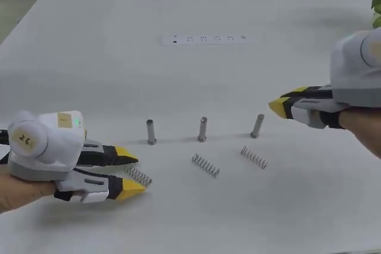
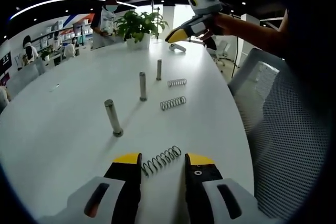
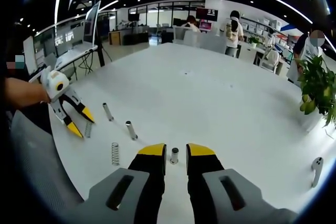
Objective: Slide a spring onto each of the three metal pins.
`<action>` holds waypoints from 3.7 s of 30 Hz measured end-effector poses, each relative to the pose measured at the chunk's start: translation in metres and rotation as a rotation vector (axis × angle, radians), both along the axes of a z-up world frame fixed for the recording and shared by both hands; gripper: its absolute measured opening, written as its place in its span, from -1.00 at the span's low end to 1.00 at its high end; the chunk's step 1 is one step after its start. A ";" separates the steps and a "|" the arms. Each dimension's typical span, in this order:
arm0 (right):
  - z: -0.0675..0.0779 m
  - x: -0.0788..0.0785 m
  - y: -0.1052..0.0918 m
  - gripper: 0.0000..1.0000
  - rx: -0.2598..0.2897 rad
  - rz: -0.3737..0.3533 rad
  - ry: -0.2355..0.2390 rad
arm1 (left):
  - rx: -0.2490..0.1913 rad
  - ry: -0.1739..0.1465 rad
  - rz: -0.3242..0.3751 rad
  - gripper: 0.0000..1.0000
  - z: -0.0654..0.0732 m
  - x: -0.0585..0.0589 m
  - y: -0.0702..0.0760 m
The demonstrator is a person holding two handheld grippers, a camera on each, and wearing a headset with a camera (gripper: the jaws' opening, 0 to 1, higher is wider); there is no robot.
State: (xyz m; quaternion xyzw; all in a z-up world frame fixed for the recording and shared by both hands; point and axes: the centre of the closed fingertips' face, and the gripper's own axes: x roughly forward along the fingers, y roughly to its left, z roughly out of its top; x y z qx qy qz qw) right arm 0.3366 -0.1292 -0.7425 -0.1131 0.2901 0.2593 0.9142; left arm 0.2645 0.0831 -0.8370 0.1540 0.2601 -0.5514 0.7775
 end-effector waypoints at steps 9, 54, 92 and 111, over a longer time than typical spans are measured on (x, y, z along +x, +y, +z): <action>0.000 0.000 0.004 -0.74 0.005 0.010 -0.003 | 0.041 0.018 0.008 -0.65 -0.006 -0.009 0.011; 0.003 -0.004 0.011 -0.76 0.006 0.034 -0.010 | 0.017 -0.050 0.037 -0.96 0.012 -0.020 0.007; 0.032 -0.025 0.037 -0.73 0.029 0.131 -0.065 | -0.094 -0.165 0.021 -0.96 0.079 -0.023 -0.013; 0.037 -0.049 0.063 -0.63 0.070 0.289 -0.058 | -0.096 -0.174 0.019 -0.96 0.084 -0.021 -0.015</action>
